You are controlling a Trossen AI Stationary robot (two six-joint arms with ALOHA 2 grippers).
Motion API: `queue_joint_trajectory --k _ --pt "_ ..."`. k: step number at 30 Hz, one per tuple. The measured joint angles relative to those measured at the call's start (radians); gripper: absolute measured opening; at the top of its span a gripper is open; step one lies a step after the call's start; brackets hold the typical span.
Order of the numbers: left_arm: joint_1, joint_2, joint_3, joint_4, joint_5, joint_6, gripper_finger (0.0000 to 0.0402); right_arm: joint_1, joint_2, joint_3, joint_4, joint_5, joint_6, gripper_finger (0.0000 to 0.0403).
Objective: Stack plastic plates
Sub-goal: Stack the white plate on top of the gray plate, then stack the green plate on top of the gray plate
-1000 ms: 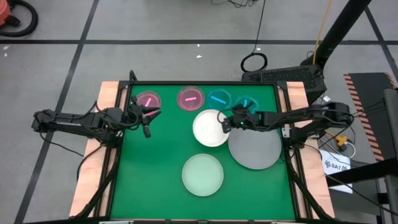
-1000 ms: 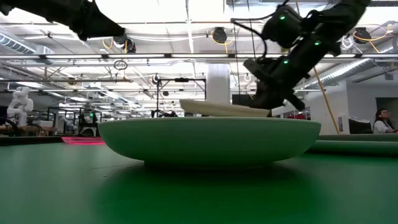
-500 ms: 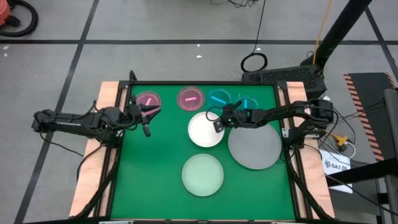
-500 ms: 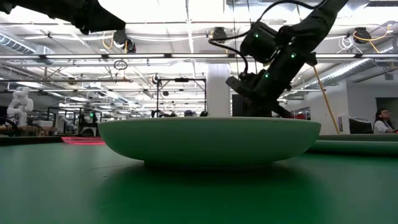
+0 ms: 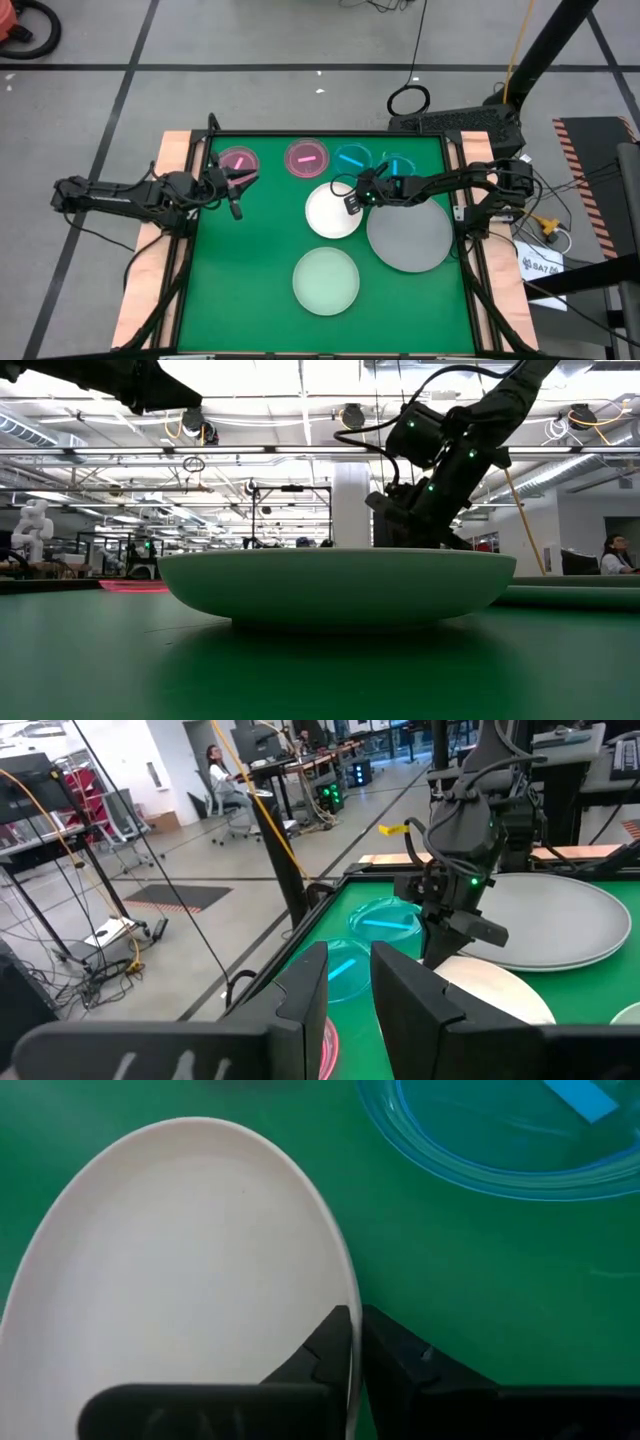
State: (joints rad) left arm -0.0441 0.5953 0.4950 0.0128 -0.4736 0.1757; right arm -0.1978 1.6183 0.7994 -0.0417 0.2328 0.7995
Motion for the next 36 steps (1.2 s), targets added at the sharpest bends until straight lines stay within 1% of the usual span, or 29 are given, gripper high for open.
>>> queue_joint_trajectory --k 3,6,14,18,22,26,30,36 --pt "0.0 0.0 0.0 0.0 0.0 0.0 0.0088 0.0 0.0 0.0 0.001 0.0 0.0 0.0021" --pt "0.0 0.0 0.0 0.0 0.0 0.0 0.0088 0.0 0.0 0.0 0.001 0.001 0.0 0.0034" --pt "0.0 0.0 0.0 -0.001 0.0 0.0 0.0088 0.0 0.0 0.0 0.007 0.001 0.023 0.0113" --pt "0.0 0.0 0.0 -0.001 0.0 0.0 0.0088 0.0 -0.021 -0.001 0.006 0.001 0.026 0.0138" --pt "0.0 0.0 0.0 -0.002 0.0 0.0 0.0088 0.001 -0.068 -0.001 0.007 0.0 0.037 0.0142" --pt "0.0 0.0 0.0 -0.003 0.0 0.0 0.0088 0.027 -0.115 0.002 0.009 -0.004 0.056 0.0137" --pt "0.0 0.0 0.0 -0.003 0.0 0.0 0.0088 0.085 -0.125 0.025 0.007 -0.054 0.094 0.0133" --pt "0.0 0.0 0.0 -0.004 0.0 -0.005 0.0088 0.208 -0.118 0.078 -0.012 -0.081 0.153 0.0132"
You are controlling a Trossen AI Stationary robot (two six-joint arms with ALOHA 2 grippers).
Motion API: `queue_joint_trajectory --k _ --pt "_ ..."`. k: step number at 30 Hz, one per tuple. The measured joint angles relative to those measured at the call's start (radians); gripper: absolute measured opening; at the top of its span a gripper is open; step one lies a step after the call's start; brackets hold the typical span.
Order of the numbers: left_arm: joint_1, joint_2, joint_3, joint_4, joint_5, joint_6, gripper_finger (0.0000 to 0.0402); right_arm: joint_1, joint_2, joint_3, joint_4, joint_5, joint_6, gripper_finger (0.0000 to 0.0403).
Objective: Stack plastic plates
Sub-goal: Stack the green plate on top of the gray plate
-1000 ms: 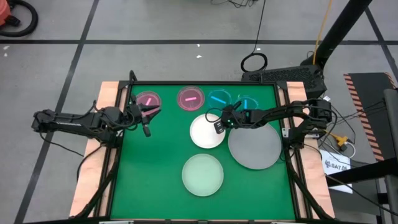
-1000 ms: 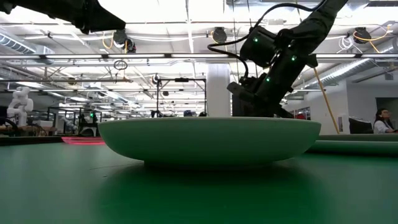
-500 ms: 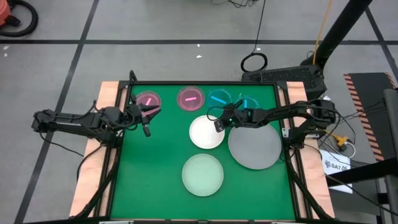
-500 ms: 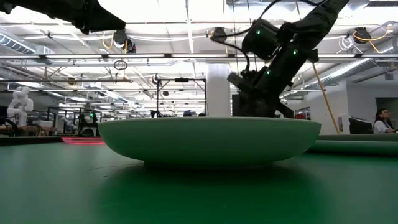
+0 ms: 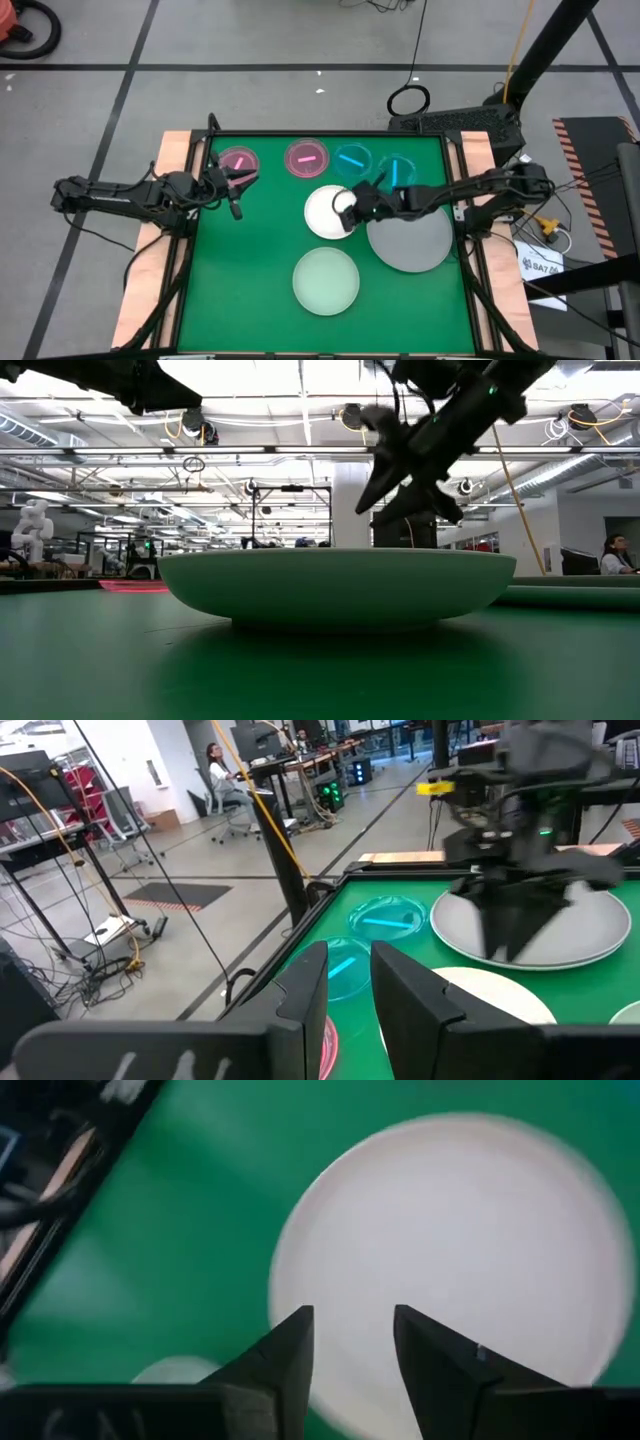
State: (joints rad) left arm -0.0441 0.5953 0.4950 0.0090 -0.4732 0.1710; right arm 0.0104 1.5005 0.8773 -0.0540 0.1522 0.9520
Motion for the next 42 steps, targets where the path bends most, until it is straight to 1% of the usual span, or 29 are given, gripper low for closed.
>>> queue_joint_trajectory --k 2,8,14,17,23,25,29,33,35,42 --pt "0.0 0.0 0.0 0.0 0.0 -0.001 0.0088 0.043 0.0 0.025 -0.031 0.0 0.026 0.0132" --pt "0.0 0.0 0.0 0.0 0.0 -0.004 0.0088 0.159 0.029 0.134 -0.246 0.027 0.142 0.0132" --pt "0.0 0.0 0.0 0.001 0.0 -0.014 0.0088 0.201 0.125 0.302 -0.518 0.011 0.226 0.0132" --pt "0.0 0.0 0.0 0.001 0.0 -0.014 0.0088 0.201 0.198 0.387 -0.605 -0.035 0.229 0.0132" --pt "0.0 0.0 0.0 0.001 0.0 -0.012 0.0088 0.202 0.34 0.509 -0.743 -0.214 0.201 0.0132" --pt "0.0 0.0 0.0 0.001 0.0 -0.013 0.0088 0.205 0.371 0.526 -0.764 -0.254 0.199 0.0132" --pt "0.0 0.0 0.0 -0.002 0.0 -0.014 0.0088 0.21 0.394 0.528 -0.775 -0.284 0.214 0.0132" --pt "0.0 0.0 0.0 -0.005 0.0 -0.014 0.0088 0.211 0.397 0.528 -0.812 -0.277 0.214 0.0132" --pt "0.0 0.0 0.0 -0.005 0.0 -0.015 0.0088 0.21 0.396 0.528 -0.824 -0.256 0.214 0.0132" --pt "0.0 0.0 0.0 -0.005 0.0 -0.015 0.0088 0.21 0.396 0.528 -0.826 -0.248 0.214 0.0132"
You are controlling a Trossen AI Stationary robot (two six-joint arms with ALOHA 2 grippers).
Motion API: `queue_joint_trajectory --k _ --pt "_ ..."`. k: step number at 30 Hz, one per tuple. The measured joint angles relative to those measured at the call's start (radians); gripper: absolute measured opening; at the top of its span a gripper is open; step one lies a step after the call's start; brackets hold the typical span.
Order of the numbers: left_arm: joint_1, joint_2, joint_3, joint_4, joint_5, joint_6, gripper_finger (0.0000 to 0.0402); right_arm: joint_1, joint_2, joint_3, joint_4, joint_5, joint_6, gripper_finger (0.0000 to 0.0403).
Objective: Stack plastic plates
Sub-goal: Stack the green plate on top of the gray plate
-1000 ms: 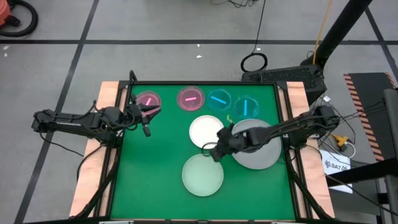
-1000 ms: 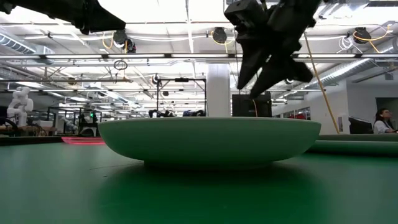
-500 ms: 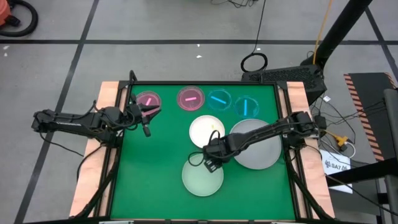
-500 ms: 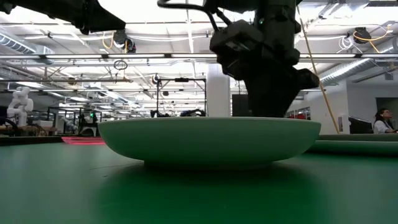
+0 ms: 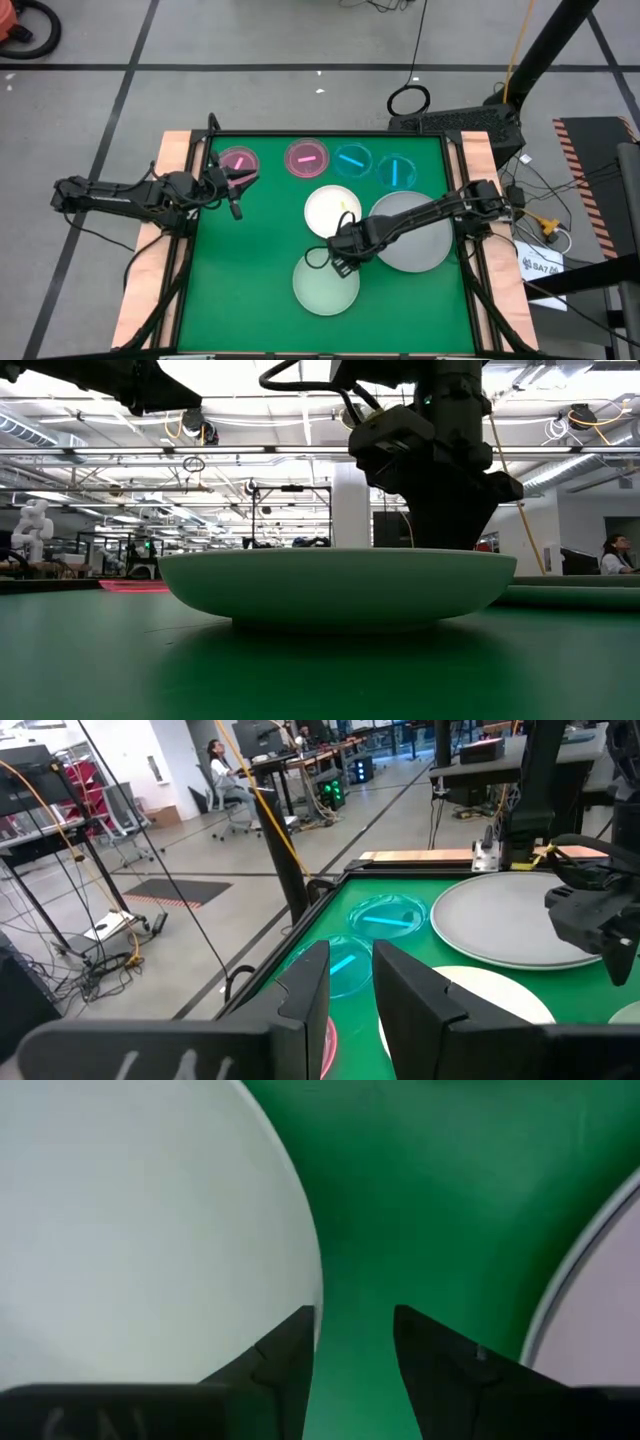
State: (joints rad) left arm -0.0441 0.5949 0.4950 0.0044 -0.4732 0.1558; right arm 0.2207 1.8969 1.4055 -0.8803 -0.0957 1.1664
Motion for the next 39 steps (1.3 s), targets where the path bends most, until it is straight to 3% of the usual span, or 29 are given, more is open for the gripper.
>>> queue_joint_trajectory --k 5,23,27,35,39 --pt "0.0 0.0 0.0 -0.001 0.0 -0.002 0.0088 0.003 0.0 0.0 0.007 0.048 0.0 0.0132" --pt "0.0 0.0 0.0 -0.008 0.0 -0.005 0.0088 0.009 0.042 0.0 0.111 0.045 -0.026 0.0128" --pt "0.0 0.0 0.0 -0.009 0.0 -0.008 0.0088 0.009 0.049 0.0 0.113 0.045 -0.034 0.0101" --pt "0.0 0.0 0.0 -0.009 0.0 -0.007 0.0088 0.009 0.047 0.0 0.129 0.042 -0.051 0.0012" --pt "0.0 0.0 0.0 -0.009 0.0 -0.007 0.0088 0.008 0.047 0.0 0.151 0.013 -0.065 0.0011"
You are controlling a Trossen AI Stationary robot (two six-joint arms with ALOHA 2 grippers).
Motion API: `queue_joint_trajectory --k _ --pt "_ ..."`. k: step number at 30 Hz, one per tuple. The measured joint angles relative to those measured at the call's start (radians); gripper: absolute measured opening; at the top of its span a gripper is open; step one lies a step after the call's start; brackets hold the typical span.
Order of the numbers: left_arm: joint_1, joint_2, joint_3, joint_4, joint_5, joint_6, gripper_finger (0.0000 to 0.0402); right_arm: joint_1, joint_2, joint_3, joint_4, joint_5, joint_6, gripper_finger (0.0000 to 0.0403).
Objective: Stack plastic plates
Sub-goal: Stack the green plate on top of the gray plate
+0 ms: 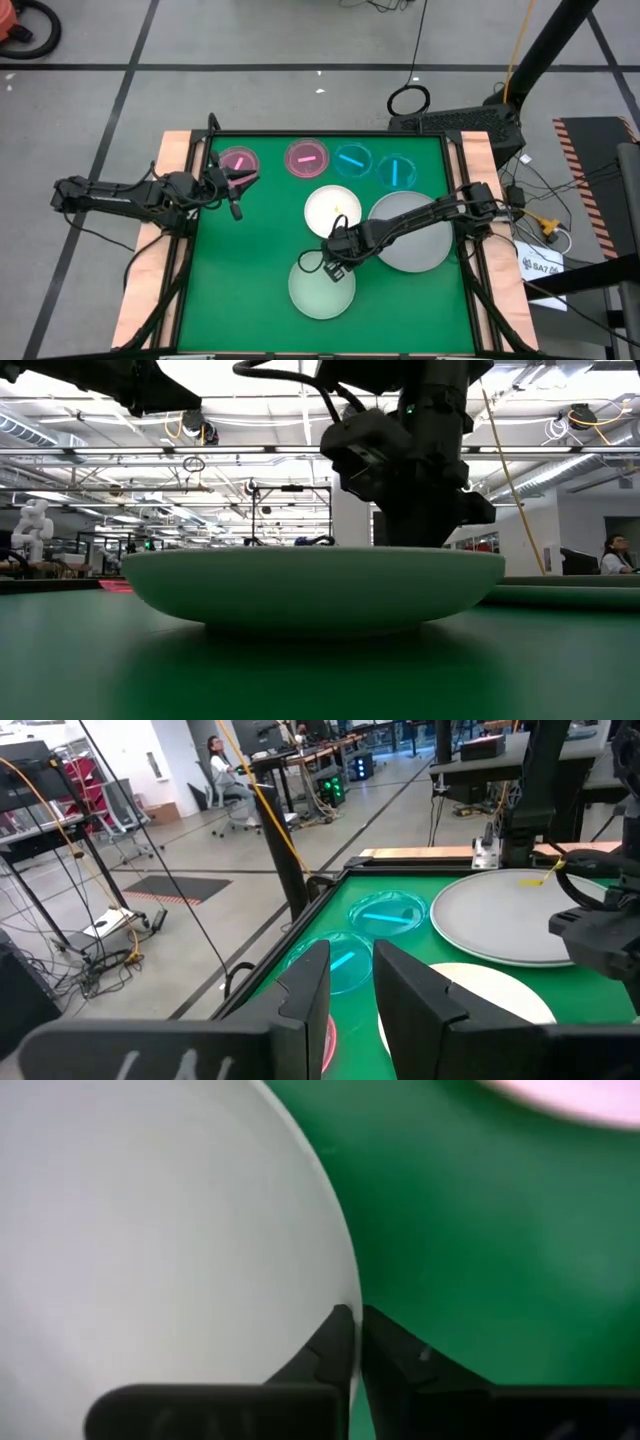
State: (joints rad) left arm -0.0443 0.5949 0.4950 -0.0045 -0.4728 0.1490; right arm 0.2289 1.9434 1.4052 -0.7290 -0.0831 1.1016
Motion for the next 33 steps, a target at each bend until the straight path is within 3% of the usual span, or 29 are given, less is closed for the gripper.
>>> queue_joint_trajectory --k 9,13,21,26,33 --pt "0.0 0.0 0.0 0.0 0.0 -0.002 0.0088 -0.037 -0.106 -0.001 -0.017 -0.155 -0.13 0.0005" --pt "0.0 0.0 0.0 0.0 0.0 -0.005 0.0088 -0.058 -0.204 -0.001 -0.183 -0.177 -0.227 0.0003" --pt "0.0 0.0 0.0 -0.001 0.0 -0.024 0.0088 -0.118 -0.41 -0.026 -0.507 0.02 -0.329 0.0002" --pt "0.0 0.0 0.0 -0.016 0.0 -0.037 0.0088 -0.191 -0.561 -0.158 -0.494 0.059 -0.298 0.0001" --pt "0.0 0.0 0.0 -0.022 0.0 -0.04 0.0088 -0.317 -0.792 -0.469 -0.344 0.056 -0.294 0.0001"
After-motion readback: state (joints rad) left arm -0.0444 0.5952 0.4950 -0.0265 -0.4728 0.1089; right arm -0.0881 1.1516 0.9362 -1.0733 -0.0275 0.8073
